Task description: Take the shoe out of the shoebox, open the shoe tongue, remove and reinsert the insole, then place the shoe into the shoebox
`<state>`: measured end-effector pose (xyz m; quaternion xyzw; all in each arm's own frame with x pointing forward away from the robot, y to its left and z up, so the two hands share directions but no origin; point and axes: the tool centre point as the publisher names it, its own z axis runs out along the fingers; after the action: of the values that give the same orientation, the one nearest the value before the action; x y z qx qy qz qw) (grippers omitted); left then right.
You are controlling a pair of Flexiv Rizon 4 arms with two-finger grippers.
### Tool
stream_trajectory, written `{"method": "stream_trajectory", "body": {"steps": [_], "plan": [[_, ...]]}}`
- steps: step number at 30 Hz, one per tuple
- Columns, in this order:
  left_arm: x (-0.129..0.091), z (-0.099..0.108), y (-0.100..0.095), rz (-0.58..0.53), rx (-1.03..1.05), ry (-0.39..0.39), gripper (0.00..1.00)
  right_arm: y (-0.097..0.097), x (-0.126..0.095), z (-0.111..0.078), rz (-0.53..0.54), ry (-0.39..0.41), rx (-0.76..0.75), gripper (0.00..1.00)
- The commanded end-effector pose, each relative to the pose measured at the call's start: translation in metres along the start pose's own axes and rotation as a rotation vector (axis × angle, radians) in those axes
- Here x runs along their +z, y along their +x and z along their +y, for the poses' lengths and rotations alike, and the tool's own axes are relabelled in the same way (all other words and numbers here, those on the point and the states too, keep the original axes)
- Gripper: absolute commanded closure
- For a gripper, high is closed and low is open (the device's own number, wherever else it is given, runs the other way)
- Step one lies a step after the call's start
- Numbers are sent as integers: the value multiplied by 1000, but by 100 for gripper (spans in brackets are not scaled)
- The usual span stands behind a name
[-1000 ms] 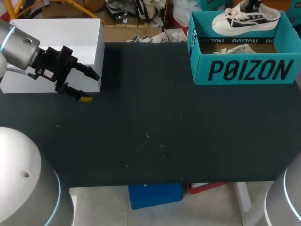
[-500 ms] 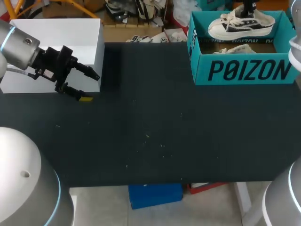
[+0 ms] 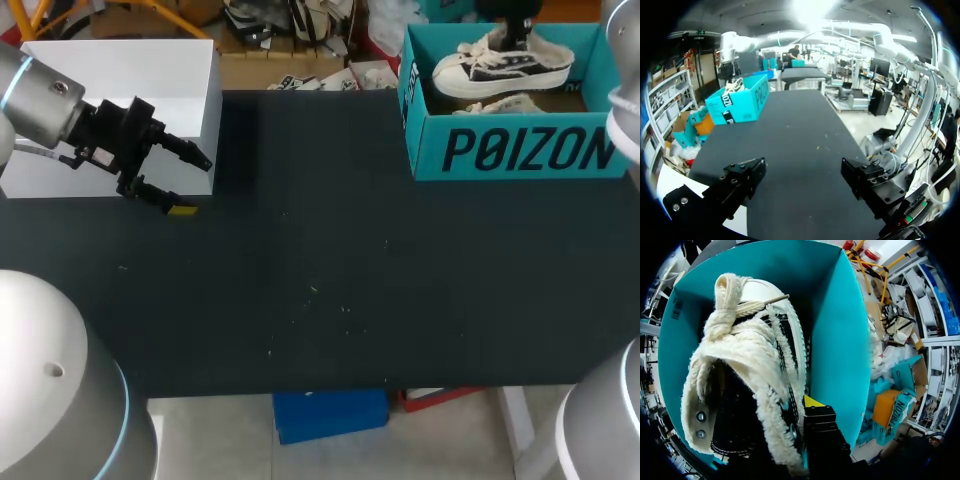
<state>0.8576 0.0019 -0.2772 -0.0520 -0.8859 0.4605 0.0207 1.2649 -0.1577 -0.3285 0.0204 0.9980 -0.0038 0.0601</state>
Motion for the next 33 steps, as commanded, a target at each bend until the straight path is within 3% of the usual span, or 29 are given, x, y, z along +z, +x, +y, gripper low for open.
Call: {"method": "stream_trajectory", "body": {"steps": [1,12,25,27,28,29,33], "plan": [[0,0,0,3,-1,-3,0,-4,14,2,3,-3,2,100],[0,0,0,3,-1,-3,0,-1,36,-1,20,-16,3,100],[0,0,0,3,-1,-3,0,-10,51,-5,26,-12,18,98],[0,0,0,3,-1,-3,0,-11,51,-6,25,-10,22,57],[0,0,0,3,-1,-3,0,-11,51,-6,26,-9,23,15],[0,0,0,3,-1,-3,0,-11,51,-7,30,-6,27,0],[0,0,0,3,-1,-3,0,-9,46,-10,36,-3,37,0]]}}
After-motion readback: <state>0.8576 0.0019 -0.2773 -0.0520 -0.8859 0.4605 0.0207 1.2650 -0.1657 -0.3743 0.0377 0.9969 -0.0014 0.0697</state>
